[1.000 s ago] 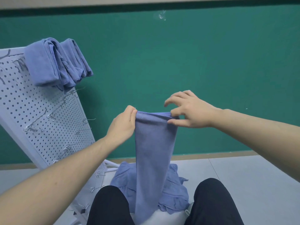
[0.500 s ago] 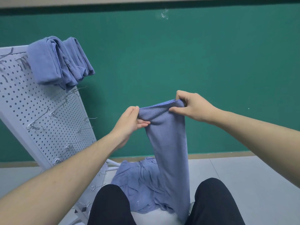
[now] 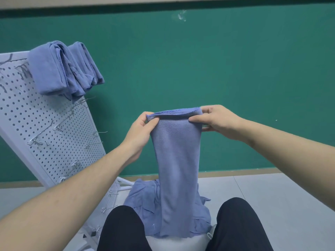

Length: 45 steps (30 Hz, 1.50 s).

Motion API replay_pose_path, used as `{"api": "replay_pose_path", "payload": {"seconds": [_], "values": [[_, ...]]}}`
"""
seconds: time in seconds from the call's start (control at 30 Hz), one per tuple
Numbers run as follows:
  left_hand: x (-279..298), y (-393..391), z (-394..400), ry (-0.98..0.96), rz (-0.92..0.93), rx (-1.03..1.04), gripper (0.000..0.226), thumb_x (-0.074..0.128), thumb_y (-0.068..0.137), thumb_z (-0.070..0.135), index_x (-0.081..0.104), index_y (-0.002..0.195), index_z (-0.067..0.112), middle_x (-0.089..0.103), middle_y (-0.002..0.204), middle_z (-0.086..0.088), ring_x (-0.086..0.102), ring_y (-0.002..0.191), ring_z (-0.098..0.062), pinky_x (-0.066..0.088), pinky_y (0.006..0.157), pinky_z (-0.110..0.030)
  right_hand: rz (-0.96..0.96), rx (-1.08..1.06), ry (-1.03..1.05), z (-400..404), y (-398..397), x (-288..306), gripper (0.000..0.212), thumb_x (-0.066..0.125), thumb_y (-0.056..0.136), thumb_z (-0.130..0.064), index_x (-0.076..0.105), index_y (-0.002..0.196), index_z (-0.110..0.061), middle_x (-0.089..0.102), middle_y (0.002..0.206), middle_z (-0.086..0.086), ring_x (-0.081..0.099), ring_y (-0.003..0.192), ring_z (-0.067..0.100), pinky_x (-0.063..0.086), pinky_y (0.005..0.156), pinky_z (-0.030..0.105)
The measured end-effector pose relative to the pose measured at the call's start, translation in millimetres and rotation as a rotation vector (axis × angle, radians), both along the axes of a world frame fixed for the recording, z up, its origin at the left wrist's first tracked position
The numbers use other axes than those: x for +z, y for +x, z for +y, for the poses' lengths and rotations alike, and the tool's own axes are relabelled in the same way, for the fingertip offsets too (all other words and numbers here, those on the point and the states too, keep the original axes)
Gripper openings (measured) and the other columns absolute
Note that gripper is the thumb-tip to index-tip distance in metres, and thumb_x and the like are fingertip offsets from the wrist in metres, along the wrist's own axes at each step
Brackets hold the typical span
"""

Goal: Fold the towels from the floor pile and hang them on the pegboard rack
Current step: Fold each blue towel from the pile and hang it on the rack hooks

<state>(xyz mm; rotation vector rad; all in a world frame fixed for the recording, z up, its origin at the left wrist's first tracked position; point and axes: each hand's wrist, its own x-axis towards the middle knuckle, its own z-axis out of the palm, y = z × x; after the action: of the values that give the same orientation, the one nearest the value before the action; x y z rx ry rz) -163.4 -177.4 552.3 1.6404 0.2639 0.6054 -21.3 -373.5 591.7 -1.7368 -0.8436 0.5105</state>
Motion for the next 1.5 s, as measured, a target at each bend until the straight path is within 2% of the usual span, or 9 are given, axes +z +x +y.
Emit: {"api": "replay_pose_path", "payload": {"seconds": [0.33,0.47,0.57,0.77,0.93,1.07,1.23,1.4,1.5], "values": [[-5,5,-17,-0.317,0.005,0.060,0.017,0.053,0.103,0.029,0.061,0.114,0.018,0.074,0.111,0.002,0.068,0.091,-0.010,0.055,0.081,-0.030,-0.094,-0.116,0.022,21,-27,-15,0.021,0.036,0.106,-0.035,0.055,0.103,-0.026,0.060,0.101,-0.009,0.059,0.086,0.008,0.055,0.069,0.029],[0,1,-28,-0.525,0.143,0.028,0.020,0.056,0.102,0.035,0.064,0.115,0.022,0.076,0.109,0.000,0.072,0.084,-0.013,0.055,0.069,-0.028,-0.002,-0.233,0.095,34,-27,-21,0.027,0.040,0.102,-0.039,0.058,0.106,-0.018,0.062,0.100,-0.007,0.057,0.087,0.012,0.050,0.075,0.032],[4,-5,-32,-0.634,0.240,-0.133,0.038,0.064,0.094,0.045,0.068,0.123,0.020,0.075,0.113,-0.003,0.073,0.092,-0.017,0.055,0.078,-0.030,0.149,-0.250,0.143,40,-29,-24,0.031,0.047,0.102,-0.036,0.063,0.111,-0.011,0.070,0.107,0.002,0.064,0.088,0.016,0.052,0.075,0.033],[2,-11,-37,-0.576,0.271,-0.214,0.031,0.060,0.099,0.028,0.067,0.123,0.009,0.075,0.113,-0.007,0.073,0.100,-0.017,0.054,0.084,-0.033,0.445,-0.316,0.215,38,-30,-26,0.024,0.058,0.101,-0.029,0.067,0.112,-0.010,0.075,0.110,0.008,0.074,0.094,0.019,0.059,0.073,0.029],[1,-2,-42,-0.655,0.175,-0.122,0.031,0.055,0.102,0.026,0.062,0.126,0.007,0.075,0.110,-0.011,0.074,0.099,-0.022,0.057,0.077,-0.035,0.549,-0.098,0.096,25,-40,-32,0.054,0.056,0.095,-0.058,0.071,0.118,-0.011,0.076,0.110,0.006,0.073,0.100,0.021,0.055,0.089,0.035],[5,5,-36,-0.703,0.232,-0.051,0.037,0.055,0.103,0.032,0.061,0.124,0.002,0.074,0.111,-0.015,0.073,0.100,-0.026,0.056,0.081,-0.036,0.505,0.041,0.081,14,-43,-47,0.049,0.050,0.098,-0.050,0.068,0.123,-0.013,0.074,0.117,0.006,0.070,0.103,0.021,0.050,0.090,0.034],[2,6,-28,-0.668,0.257,0.076,0.031,0.062,0.099,0.026,0.065,0.120,0.004,0.076,0.103,-0.012,0.076,0.086,-0.023,0.058,0.064,-0.032,0.360,-0.049,0.104,11,-41,-57,0.030,0.056,0.100,-0.030,0.066,0.122,-0.013,0.074,0.115,0.000,0.068,0.114,0.020,0.050,0.099,0.040],[1,-5,-28,-0.689,0.179,-0.048,0.030,0.061,0.097,0.040,0.068,0.080,0.017,0.077,0.082,-0.007,0.074,0.069,-0.020,0.052,0.074,-0.035,0.227,-0.110,0.041,17,-44,-51,0.022,0.051,0.103,-0.034,0.062,0.118,-0.022,0.073,0.115,-0.008,0.069,0.108,0.012,0.054,0.094,0.035],[-7,-13,-29,-0.663,0.108,-0.095,0.043,0.059,0.096,0.046,0.068,0.117,0.010,0.076,0.108,-0.011,0.075,0.094,-0.022,0.054,0.082,-0.036,0.237,-0.177,0.075,24,-43,-46,0.021,0.048,0.104,-0.032,0.060,0.115,-0.020,0.071,0.115,-0.005,0.068,0.105,0.012,0.055,0.089,0.032]]}}
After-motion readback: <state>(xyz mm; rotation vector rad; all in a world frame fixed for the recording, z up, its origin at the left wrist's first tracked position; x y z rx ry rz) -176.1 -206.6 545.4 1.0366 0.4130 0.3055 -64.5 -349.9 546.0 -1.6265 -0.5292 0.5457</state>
